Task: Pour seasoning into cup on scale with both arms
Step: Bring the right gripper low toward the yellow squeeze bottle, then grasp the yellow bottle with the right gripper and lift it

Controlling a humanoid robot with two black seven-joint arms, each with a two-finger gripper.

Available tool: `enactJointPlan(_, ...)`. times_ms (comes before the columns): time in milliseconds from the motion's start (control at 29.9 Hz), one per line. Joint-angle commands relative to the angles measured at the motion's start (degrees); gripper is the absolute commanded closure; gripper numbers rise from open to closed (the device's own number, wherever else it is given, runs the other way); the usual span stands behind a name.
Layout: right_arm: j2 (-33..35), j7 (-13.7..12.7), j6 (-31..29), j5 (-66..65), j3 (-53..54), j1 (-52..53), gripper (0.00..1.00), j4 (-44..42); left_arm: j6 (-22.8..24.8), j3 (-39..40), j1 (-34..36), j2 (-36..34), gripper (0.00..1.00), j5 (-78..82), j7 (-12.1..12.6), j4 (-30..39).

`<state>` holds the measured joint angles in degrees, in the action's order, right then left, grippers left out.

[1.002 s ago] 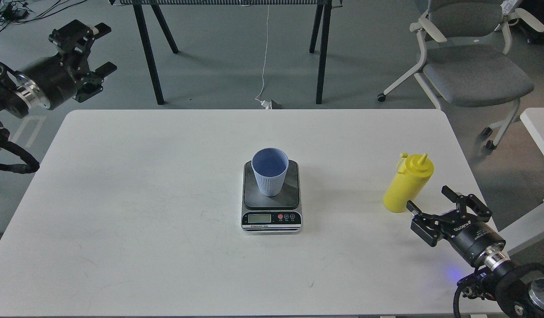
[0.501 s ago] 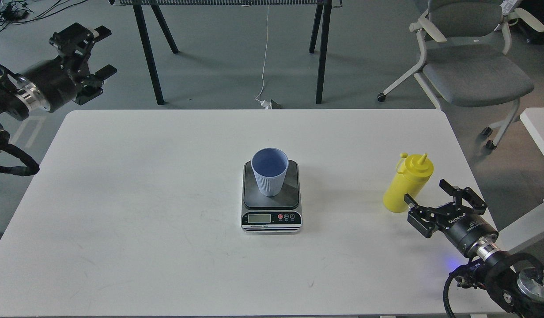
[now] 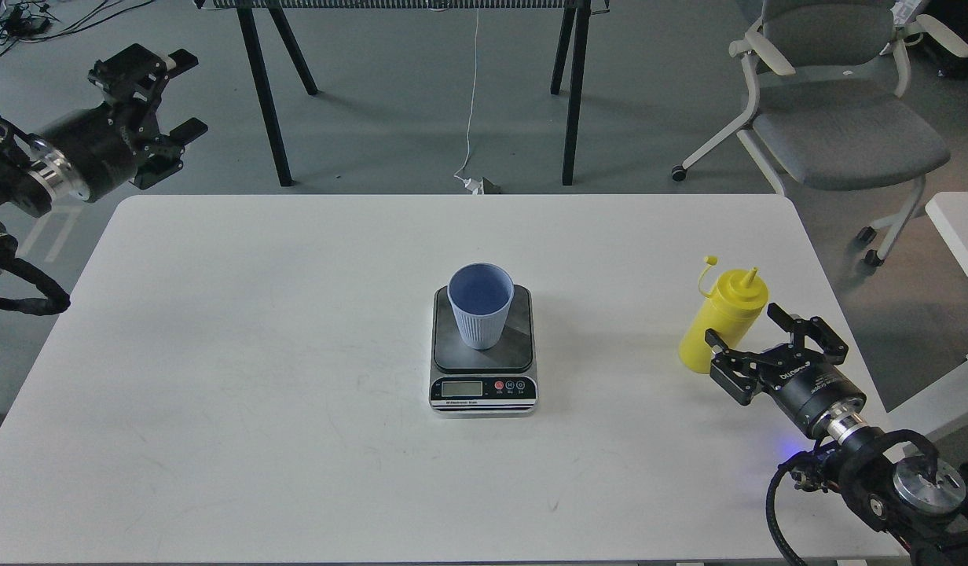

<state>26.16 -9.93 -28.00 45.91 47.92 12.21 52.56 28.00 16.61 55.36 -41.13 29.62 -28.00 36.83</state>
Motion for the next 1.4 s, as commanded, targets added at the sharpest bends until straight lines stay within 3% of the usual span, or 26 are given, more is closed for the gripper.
enactJointPlan(0, -1.37, 0.0, 0.0, -1.43, -0.02, 0.88, 0.0, -1.49, 0.0, 0.0, 0.01, 0.0, 0.01, 0.0, 0.0, 0.0)
enactJointPlan(401, -4.01, 0.0, 0.0, -3.37, -0.02, 3.43, 0.02, -4.13, 0.0, 0.0, -0.43, 0.09, 0.01, 0.0, 0.0, 0.0)
enactJointPlan(501, -4.01, -0.09, 0.0, -4.59, -0.11, 3.43, 0.1, -3.78, 0.0, 0.0, -0.43, 0.09, 0.01, 0.0, 0.0, 0.0)
enactJointPlan(535, -4.01, -0.09, 0.0, -5.12, -0.02, 3.43, 0.16, -3.6, 0.0, 0.0, -0.43, 0.09, 0.01, 0.0, 0.0, 0.0)
enactJointPlan(568, -4.01, -0.09, 0.0, -5.39, -0.02, 3.43, 0.29, -3.52, 0.0, 0.0, -0.43, 0.09, 0.01, 0.0, 0.0, 0.0)
enactJointPlan(635, -4.1, 0.0, 0.0, -5.39, -0.02, 3.43, 0.72, -3.6, 0.0, 0.09, -0.43, 0.09, 0.01, 0.0, 0.0, 0.0)
enactJointPlan(735, -4.01, -0.09, 0.0, -5.56, -0.02, 2.82, 0.87, -3.34, 0.0, 0.0, -0.43, 0.09, 0.01, 0.0, 0.0, -0.09)
enactJointPlan(1069, -2.26, 0.0, 0.0, -6.0, 1.21, 1.94, 0.93, 1.93, 0.0, 0.0, -0.69, 0.27, 0.01, 0.0, 0.0, -0.09)
enactJointPlan(1370, 5.21, -0.09, 0.0, -6.79, 3.06, 6.06, 0.94, 4.13, 0.0, 0.09, -0.69, 0.27, 0.01, -0.09, 0.0, -0.09)
